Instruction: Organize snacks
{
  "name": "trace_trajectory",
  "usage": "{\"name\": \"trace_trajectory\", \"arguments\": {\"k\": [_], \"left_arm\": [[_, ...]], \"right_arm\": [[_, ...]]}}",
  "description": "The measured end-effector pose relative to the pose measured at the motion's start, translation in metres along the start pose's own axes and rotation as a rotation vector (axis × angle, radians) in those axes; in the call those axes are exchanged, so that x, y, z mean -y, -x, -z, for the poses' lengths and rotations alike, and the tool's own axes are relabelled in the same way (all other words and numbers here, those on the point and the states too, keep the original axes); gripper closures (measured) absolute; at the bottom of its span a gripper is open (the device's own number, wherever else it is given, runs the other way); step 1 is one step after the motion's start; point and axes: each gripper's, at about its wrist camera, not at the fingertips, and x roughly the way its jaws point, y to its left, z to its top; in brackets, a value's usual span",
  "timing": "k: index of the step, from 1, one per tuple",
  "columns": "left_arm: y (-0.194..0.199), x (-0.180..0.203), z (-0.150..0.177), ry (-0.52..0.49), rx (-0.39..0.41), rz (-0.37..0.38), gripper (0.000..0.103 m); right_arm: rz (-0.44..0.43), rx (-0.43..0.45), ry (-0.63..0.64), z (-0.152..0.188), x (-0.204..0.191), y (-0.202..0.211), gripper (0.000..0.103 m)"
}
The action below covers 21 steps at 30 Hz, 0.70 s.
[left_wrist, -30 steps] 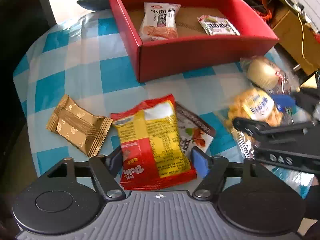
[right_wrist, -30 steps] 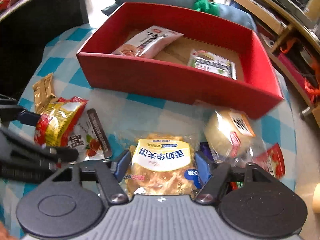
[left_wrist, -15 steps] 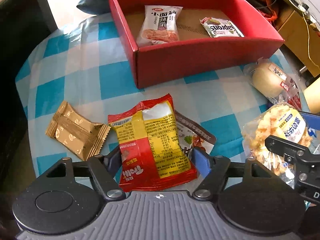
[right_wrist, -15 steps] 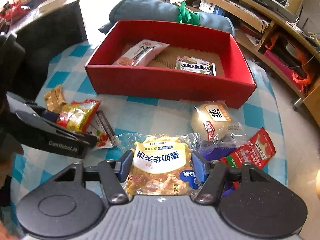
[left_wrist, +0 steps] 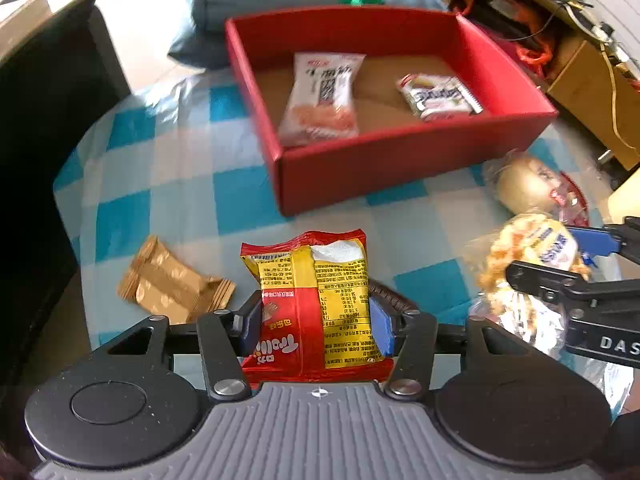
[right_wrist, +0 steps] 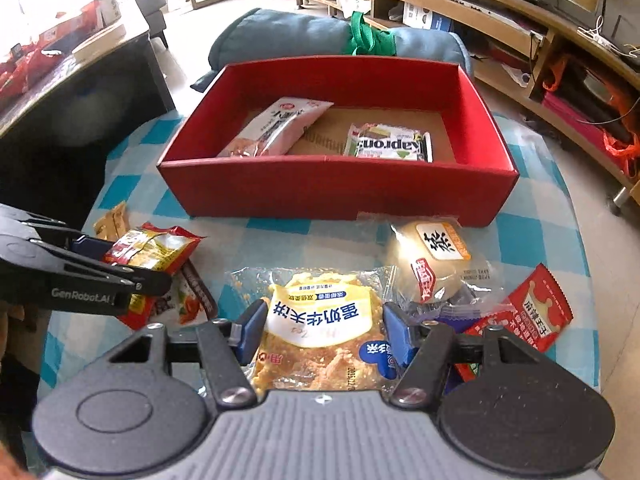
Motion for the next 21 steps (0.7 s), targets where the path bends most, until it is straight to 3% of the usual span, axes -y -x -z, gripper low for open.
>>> {"name": "trace_trajectory", "arguments": {"k": [11, 21], "left_arm": [[0.016, 0.009, -0.007, -0.02, 0.042, 0.064, 0.042], [0.027, 0.021, -0.019, -0.056, 0.105, 0.06, 0.042]], "right_arm": [[-0.011, 0.051, -0.047, -0.011, 0.01, 0.014, 0.042], [-0.011, 0.086, -0.063, -0.022, 0.013, 0.019, 0.042]]}}
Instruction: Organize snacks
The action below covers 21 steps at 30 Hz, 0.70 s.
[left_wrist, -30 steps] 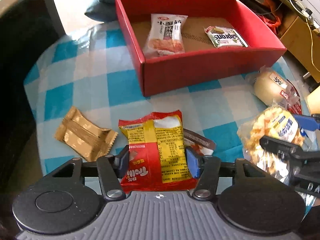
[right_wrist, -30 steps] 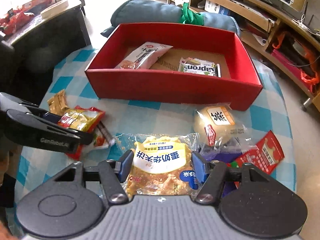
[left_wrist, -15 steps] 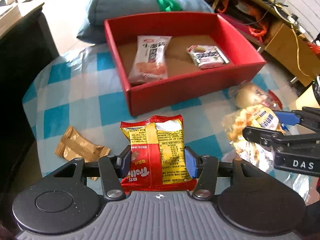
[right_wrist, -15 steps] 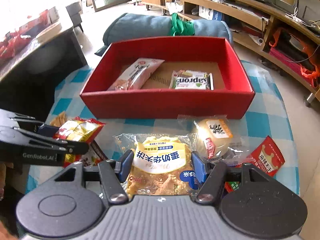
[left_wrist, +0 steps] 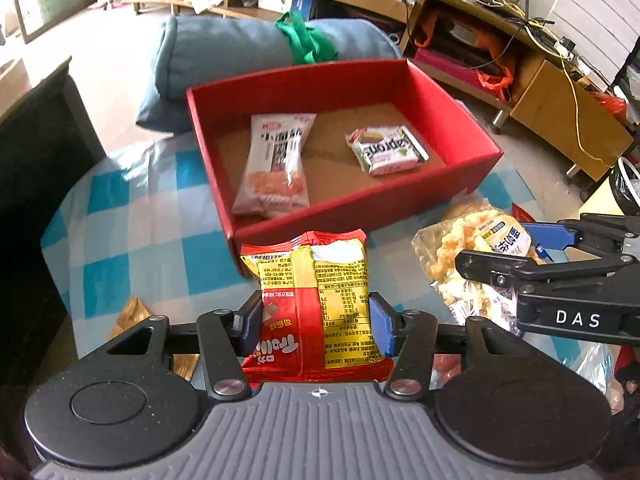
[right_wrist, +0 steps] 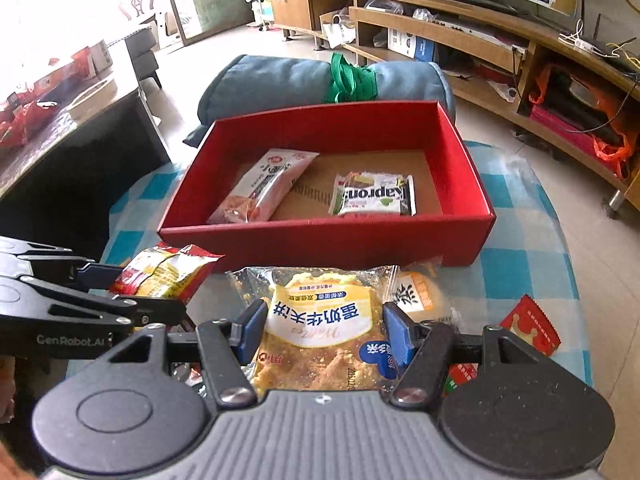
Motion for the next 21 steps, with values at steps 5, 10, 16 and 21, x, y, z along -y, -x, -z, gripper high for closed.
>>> {"name": "trace_trajectory", "arguments": {"k": [5, 10, 16, 21], "left_arm": [[0.001, 0.002, -0.009, 0.001, 0.015, 0.001, 0.043], [0.001, 0.004, -0.018, -0.001, 0.027, 0.001, 0.043], [0.004, 0.005, -0.024, 0.001, 0.041, 0.017, 0.043], [0.006, 0.007, -0.025, 0.003, 0.045, 0.031, 0.043]], "right_arm": [[0.001, 0.022, -0.011, -0.009, 0.002, 0.002, 0.042], [-0.004, 0.046, -0.017, -0.019, 0.002, 0.005, 0.042], [-0.007, 0.07, -0.032, -0.027, 0.006, 0.009, 0.042], [-0.011, 0.078, -0.042, -0.028, 0.009, 0.011, 0.042]]}}
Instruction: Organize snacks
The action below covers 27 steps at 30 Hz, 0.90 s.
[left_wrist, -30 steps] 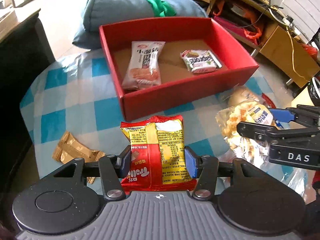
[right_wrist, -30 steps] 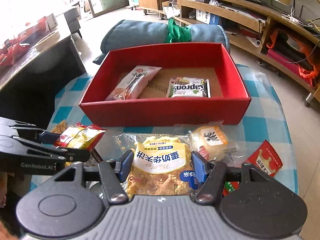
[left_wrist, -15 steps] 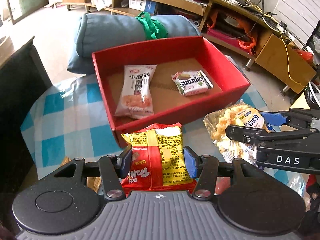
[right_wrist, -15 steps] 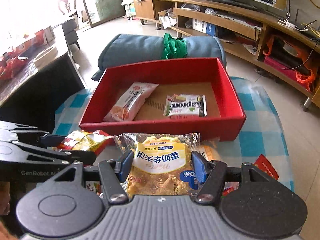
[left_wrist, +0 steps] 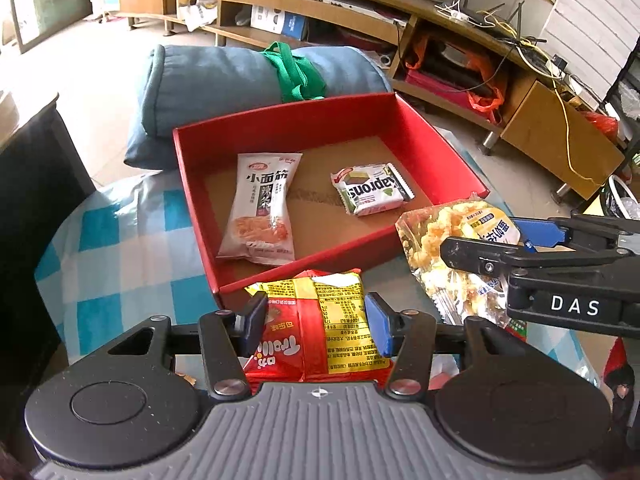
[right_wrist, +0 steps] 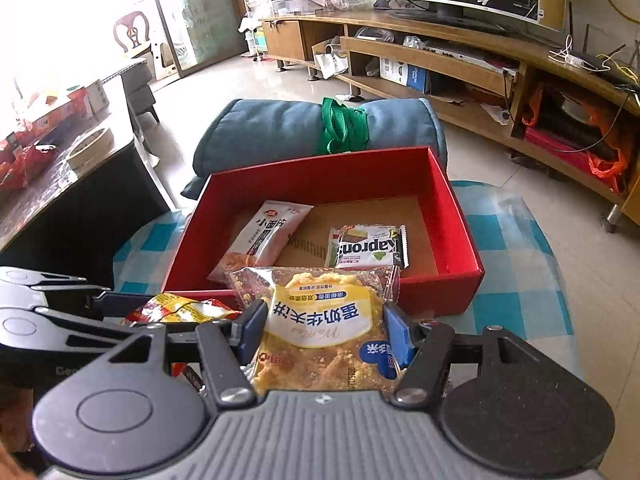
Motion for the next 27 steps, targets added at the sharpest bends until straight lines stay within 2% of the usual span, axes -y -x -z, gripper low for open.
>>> {"name": "trace_trajectory", "arguments": {"k": [11, 27], "left_arm": [[0.008, 0.001, -0.008, 0.01, 0.039, -0.003, 0.044], [0.003, -0.006, -0.046, 0.027, 0.101, -0.054, 0.044]], "right_arm": [[0.004, 0.022, -0.015, -0.003, 0.003, 0.006, 0.042], [0.021, 0.084, -0.025, -0.039, 0.012, -0.002, 0.042]]}}
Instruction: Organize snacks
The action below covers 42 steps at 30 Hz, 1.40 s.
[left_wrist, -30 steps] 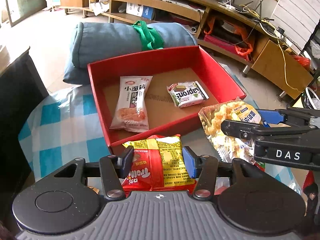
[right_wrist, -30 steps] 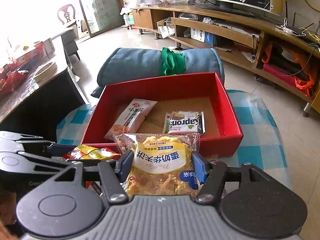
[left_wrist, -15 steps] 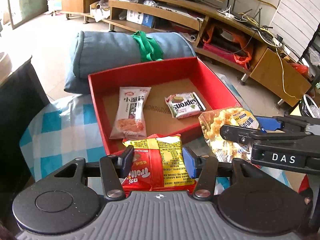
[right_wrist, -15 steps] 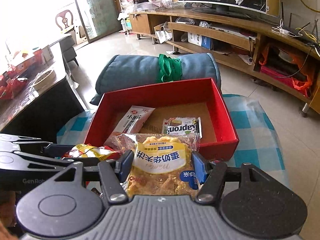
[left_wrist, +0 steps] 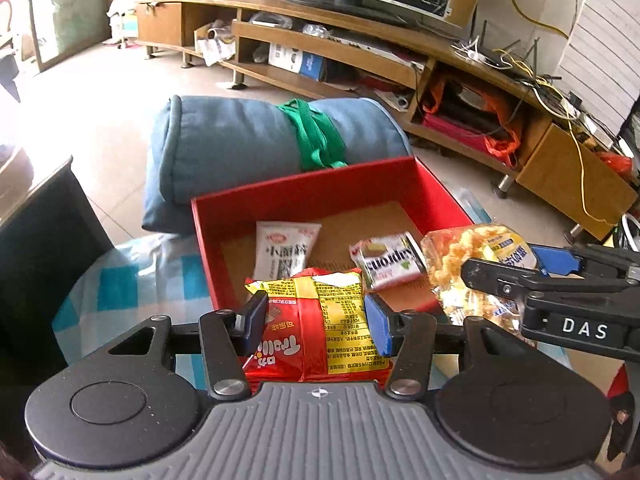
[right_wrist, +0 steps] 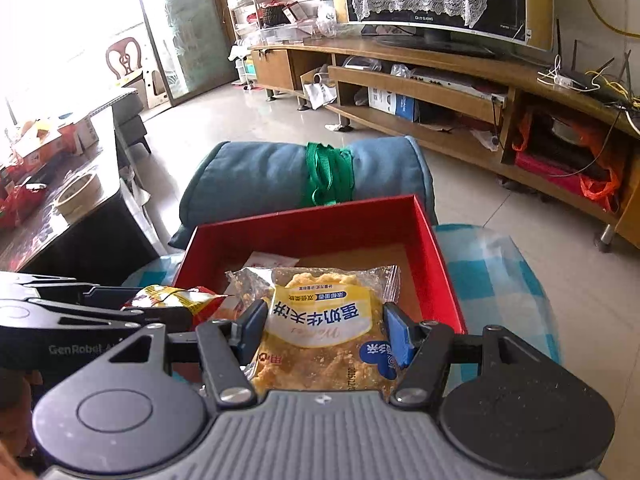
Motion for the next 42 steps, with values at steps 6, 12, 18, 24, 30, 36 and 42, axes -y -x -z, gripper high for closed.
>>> {"name": "trace_trajectory", "arguments": {"k": [6, 12, 18, 24, 30, 36, 42], "left_arm": [[-0.012, -0.006, -0.012, 0.008, 0.006, -0.034, 0.044], [-0.028, -0.012, -0.019, 0.017, -0.009, -0.066, 0.044], [-0.038, -0.015, -0.023, 0.017, -0.017, -0.084, 0.044], [-0.051, -0.018, -0.026, 0.015, -0.038, -0.101, 0.044], [-0.063, -0.022, -0.027, 0.018, -0.056, -0.119, 0.044], [-0.075, -0.024, -0.026, 0.019, -0.08, -0.132, 0.044], [-0.083, -0.026, -0.023, 0.02, -0.102, -0.139, 0.043]], "right_arm": [[0.009, 0.016, -0.004, -0.013, 0.004, -0.011, 0.042], [0.025, 0.012, -0.008, -0.02, 0.011, -0.028, 0.042], [0.033, -0.001, -0.012, -0.024, 0.017, -0.042, 0.042], [0.04, -0.022, -0.012, -0.023, 0.02, -0.059, 0.042], [0.043, -0.04, -0.017, -0.022, 0.022, -0.075, 0.042], [0.045, -0.07, -0.007, -0.018, 0.02, -0.089, 0.042], [0.047, -0.097, 0.005, -0.015, 0.018, -0.103, 0.042]]}}
